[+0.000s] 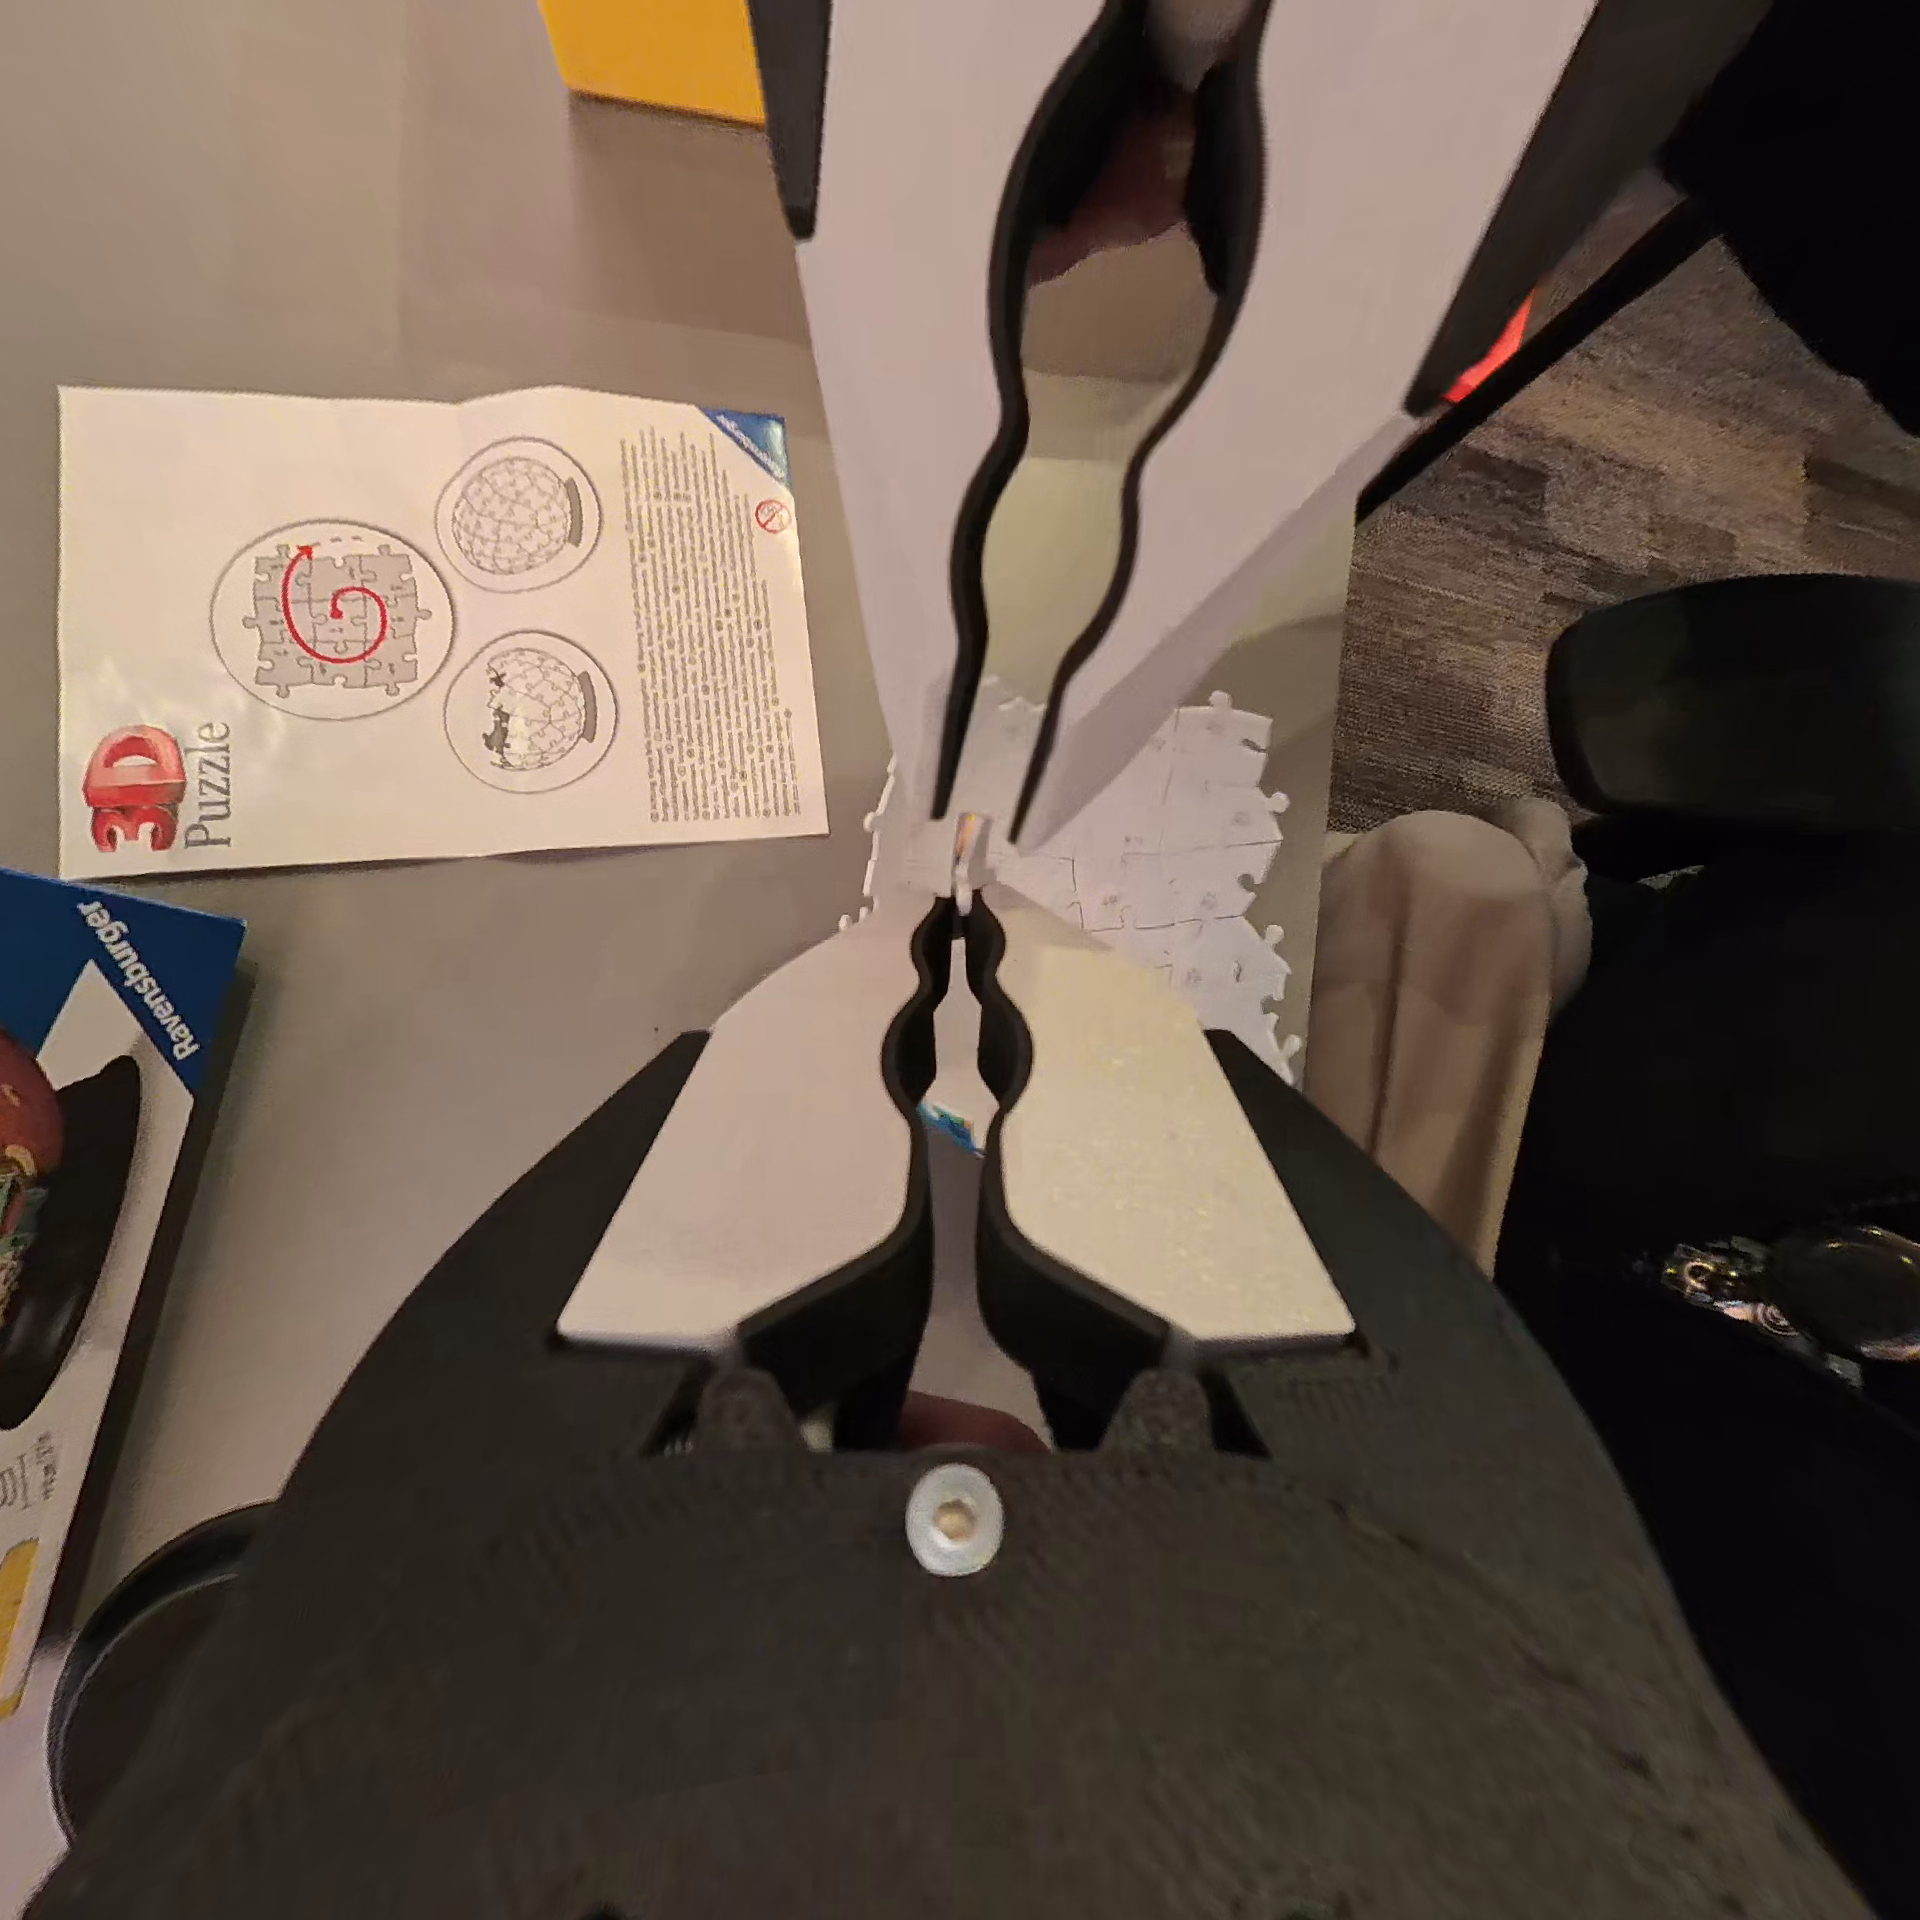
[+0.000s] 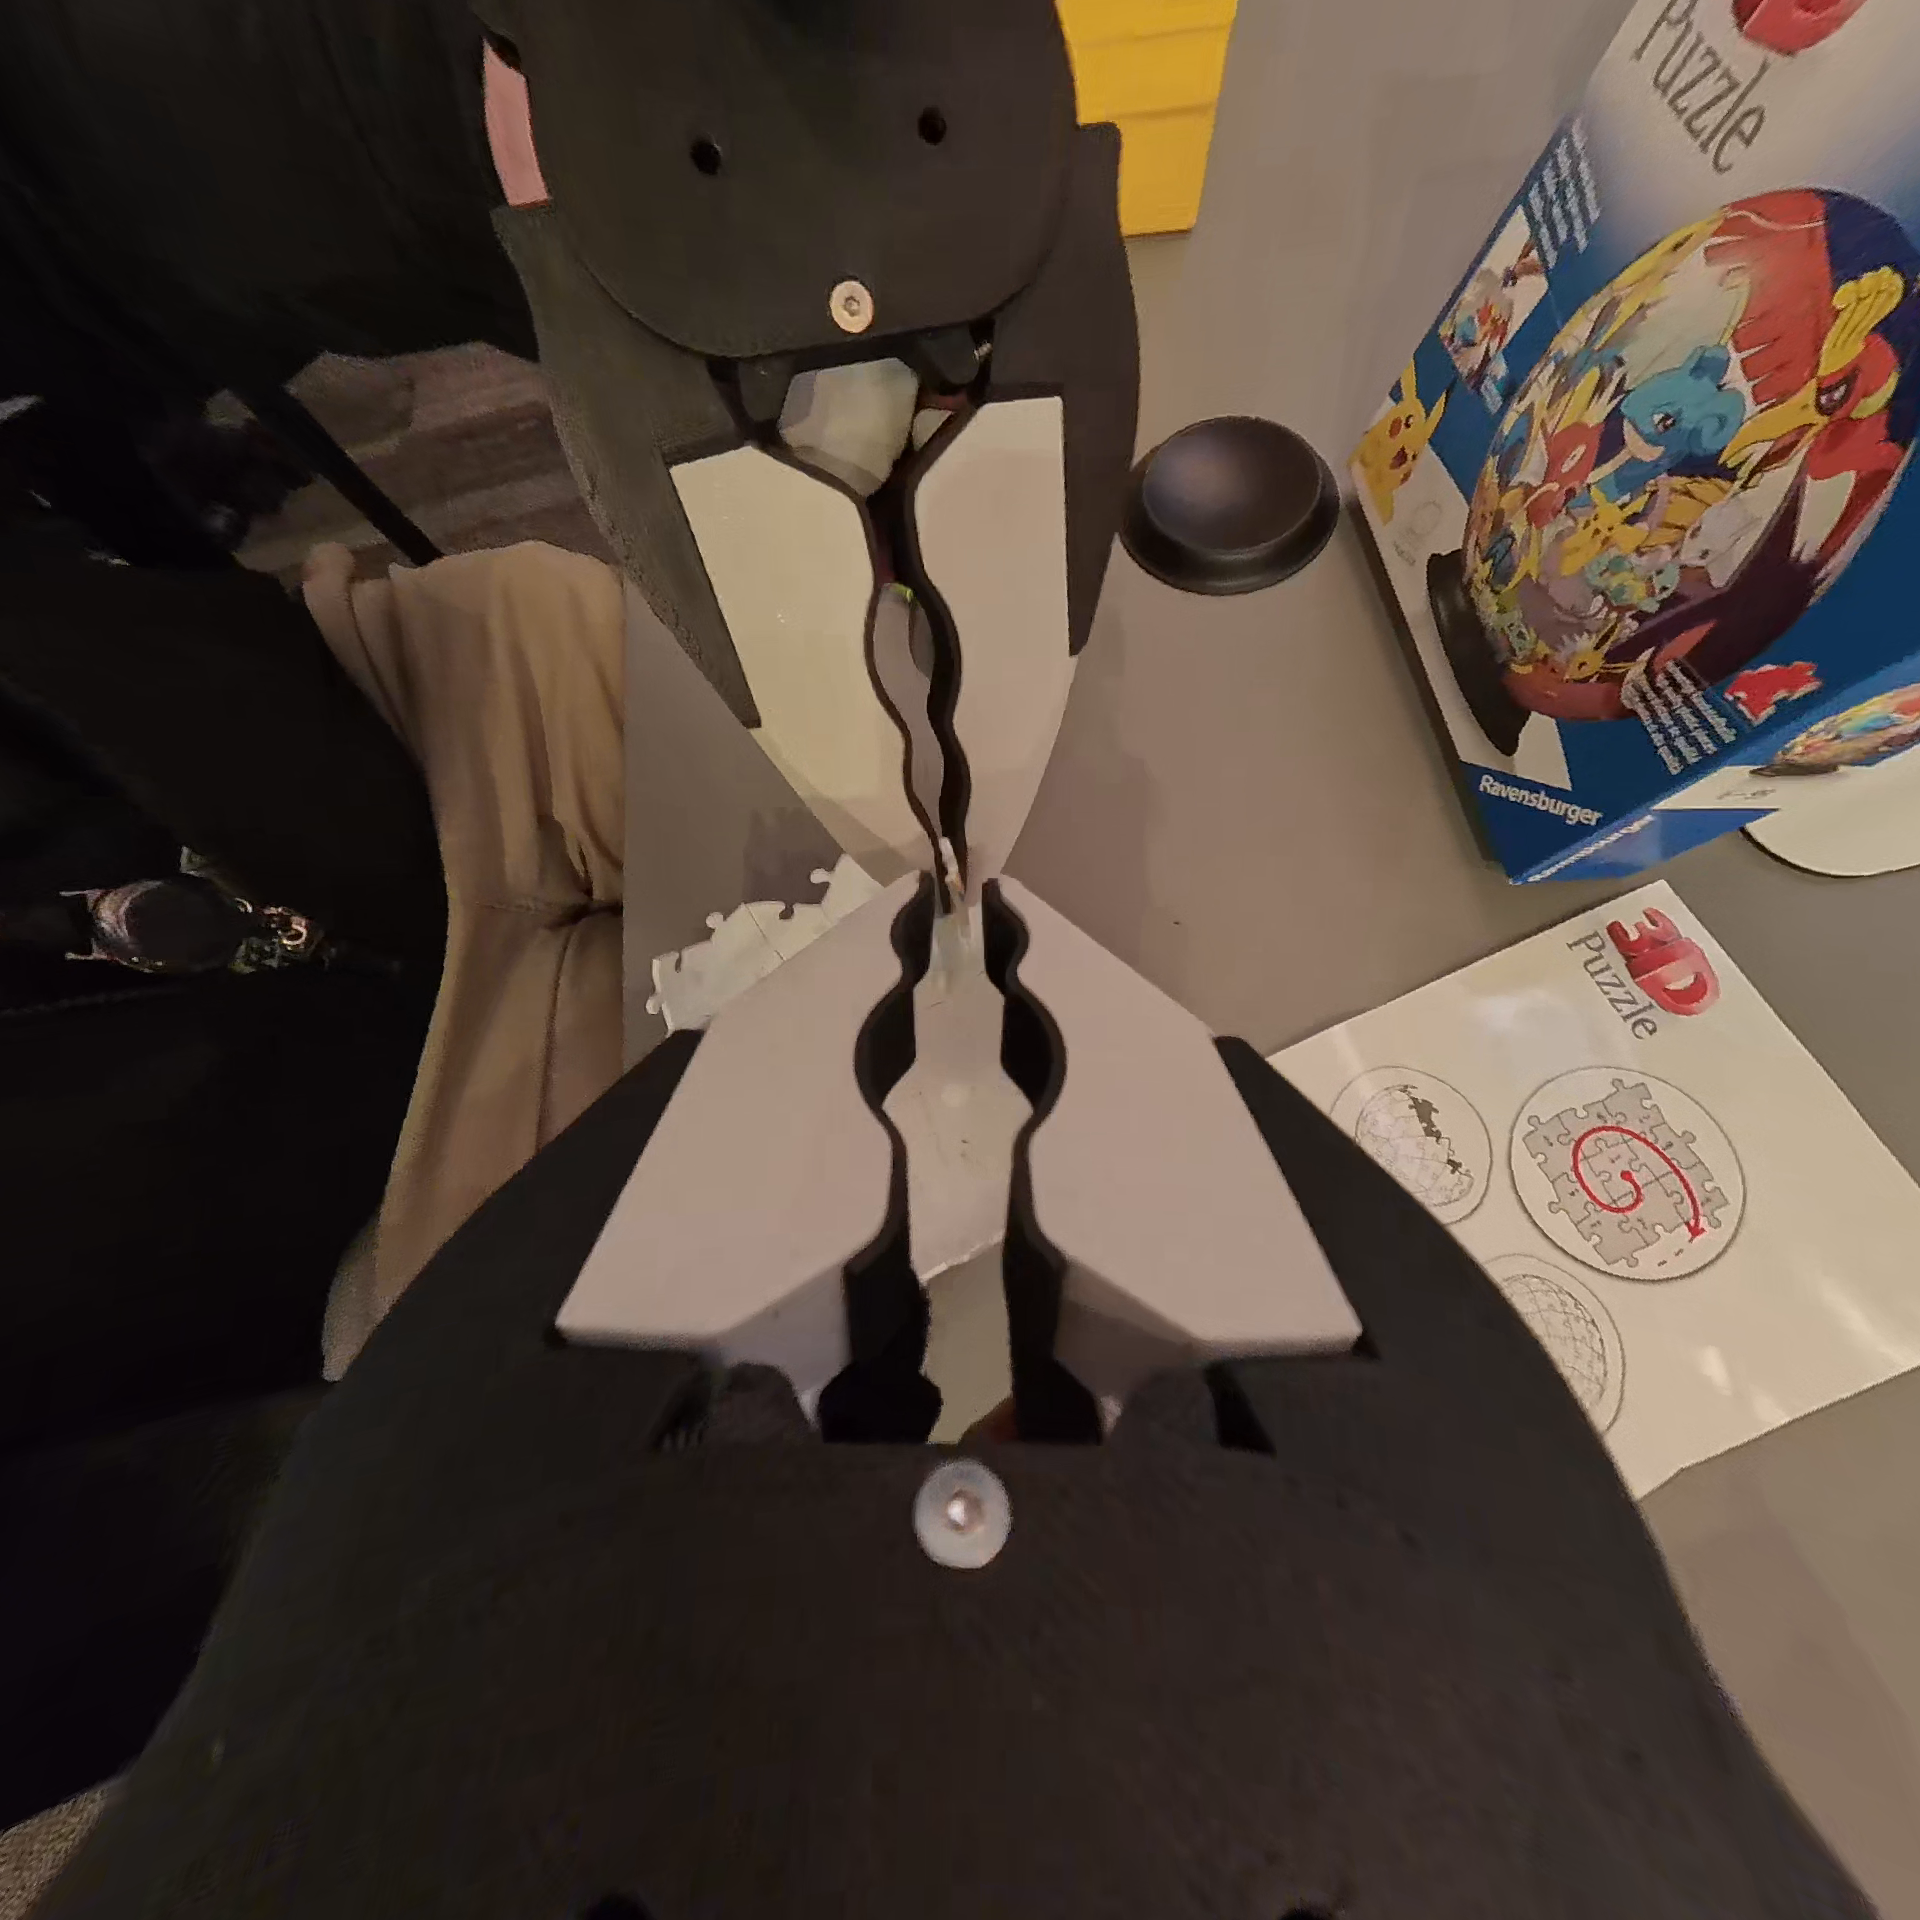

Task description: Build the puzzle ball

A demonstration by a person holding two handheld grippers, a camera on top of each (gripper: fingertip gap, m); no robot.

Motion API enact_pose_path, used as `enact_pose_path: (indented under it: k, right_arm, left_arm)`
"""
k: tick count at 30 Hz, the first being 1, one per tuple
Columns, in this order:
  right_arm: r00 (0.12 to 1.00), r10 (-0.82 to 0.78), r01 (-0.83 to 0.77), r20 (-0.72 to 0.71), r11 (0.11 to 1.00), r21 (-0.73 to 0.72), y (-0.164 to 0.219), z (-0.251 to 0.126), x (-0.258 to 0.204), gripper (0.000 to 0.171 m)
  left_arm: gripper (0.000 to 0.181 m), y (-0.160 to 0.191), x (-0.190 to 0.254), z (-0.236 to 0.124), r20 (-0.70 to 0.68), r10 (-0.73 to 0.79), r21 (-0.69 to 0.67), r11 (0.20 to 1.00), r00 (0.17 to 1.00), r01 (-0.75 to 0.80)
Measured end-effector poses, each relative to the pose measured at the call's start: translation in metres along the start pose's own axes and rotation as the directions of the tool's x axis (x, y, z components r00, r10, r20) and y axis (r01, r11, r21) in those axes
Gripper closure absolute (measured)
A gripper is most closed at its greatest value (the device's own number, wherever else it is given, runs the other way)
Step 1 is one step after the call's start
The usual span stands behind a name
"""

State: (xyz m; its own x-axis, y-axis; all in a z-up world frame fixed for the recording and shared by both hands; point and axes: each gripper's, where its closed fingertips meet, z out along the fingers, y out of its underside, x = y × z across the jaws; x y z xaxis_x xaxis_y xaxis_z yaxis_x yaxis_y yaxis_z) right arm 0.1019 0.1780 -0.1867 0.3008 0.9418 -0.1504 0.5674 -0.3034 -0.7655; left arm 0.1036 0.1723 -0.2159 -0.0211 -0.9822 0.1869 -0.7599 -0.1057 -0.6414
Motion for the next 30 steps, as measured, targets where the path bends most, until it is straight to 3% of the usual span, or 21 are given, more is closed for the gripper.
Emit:
enact_pose_path:
  k: [3,4,7,13,17,20,30]
  right_arm:
    - [1.0,-0.006,0.006,-0.006,1.0,-0.014,0.004,0.004,0.003,0.162]
    - [1.0,-0.009,0.008,-0.006,1.0,-0.024,0.007,0.005,0.004,0.17]
    - [1.0,-0.001,0.002,0.009,0.999,-0.047,0.011,0.008,0.005,0.171]
    - [1.0,0.025,-0.025,0.018,1.0,-0.011,0.014,0.007,0.016,0.171]
    - [0.999,0.042,-0.042,0.025,0.999,0.018,0.024,0.008,0.025,0.171]
    - [0.999,0.004,-0.005,0.041,1.0,0.023,0.031,0.012,0.026,0.171]
    - [0.986,-0.162,0.165,0.031,0.982,-0.088,0.053,0.036,0.028,0.171]
  left_arm:
    - [0.179,0.003,-0.001,0.006,-0.015,0.002,-0.037,0.999,1.0,-0.003]
    - [0.179,0.004,-0.003,0.007,-0.006,0.005,-0.05,0.999,1.0,-0.006]
    - [0.179,0.007,-0.004,0.01,-0.006,0.015,-0.078,0.997,1.0,-0.016]
    - [0.176,0.005,-0.011,0.011,-0.009,-0.015,-0.05,0.999,1.0,0.015]
    - [0.145,0.01,-0.016,0.009,0.028,-0.046,-0.028,0.998,0.999,0.047]
    - [0.132,0.023,-0.017,0.016,0.053,-0.052,-0.065,0.996,0.997,0.055]
    - [0.137,0.058,-0.025,0.045,0.066,-0.046,-0.248,0.967,0.997,0.061]
